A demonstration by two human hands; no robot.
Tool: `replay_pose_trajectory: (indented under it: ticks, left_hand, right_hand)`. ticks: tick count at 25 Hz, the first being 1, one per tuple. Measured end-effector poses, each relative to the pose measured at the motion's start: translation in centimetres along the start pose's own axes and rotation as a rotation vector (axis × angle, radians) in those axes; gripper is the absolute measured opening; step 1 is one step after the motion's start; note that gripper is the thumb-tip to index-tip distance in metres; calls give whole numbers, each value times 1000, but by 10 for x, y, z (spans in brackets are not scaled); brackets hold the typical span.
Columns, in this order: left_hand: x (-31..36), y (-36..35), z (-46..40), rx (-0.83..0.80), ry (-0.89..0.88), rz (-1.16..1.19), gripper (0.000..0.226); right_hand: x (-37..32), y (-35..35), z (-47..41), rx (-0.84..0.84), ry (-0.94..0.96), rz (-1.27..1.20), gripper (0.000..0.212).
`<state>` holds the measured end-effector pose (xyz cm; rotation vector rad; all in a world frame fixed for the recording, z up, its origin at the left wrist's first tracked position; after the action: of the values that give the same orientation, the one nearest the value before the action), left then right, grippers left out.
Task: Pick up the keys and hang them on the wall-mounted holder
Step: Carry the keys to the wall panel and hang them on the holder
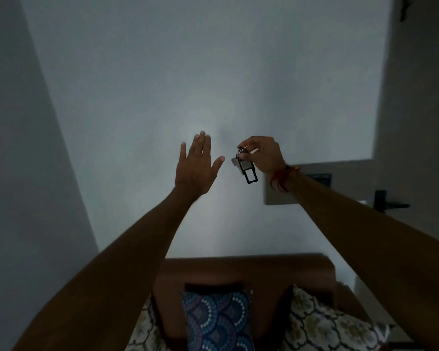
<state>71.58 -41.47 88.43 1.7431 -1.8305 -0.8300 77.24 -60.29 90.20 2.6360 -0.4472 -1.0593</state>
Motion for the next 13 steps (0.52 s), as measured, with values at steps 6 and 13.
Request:
replay_pose_trajectory:
  ticks: [6, 13]
  left_hand:
    - [93, -73, -67, 10, -128, 96, 76]
    - [169, -161, -146, 0, -210, 235, 76]
  right_hand:
    - [78, 77, -13, 71, -71, 89, 22]
    - [166, 148, -51, 156, -169, 183, 21]
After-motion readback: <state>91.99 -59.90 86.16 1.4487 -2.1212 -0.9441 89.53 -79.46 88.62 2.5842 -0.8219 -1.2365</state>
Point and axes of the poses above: each hand's wrist, its own z-axis away from the middle knuckle, its own y-axis out of the back of the hand, x = y × z, the point moved 5 cm from there along -z, towards the middle knuckle, and after that the axes turned 1 degree about z, right-handed, at the moved point
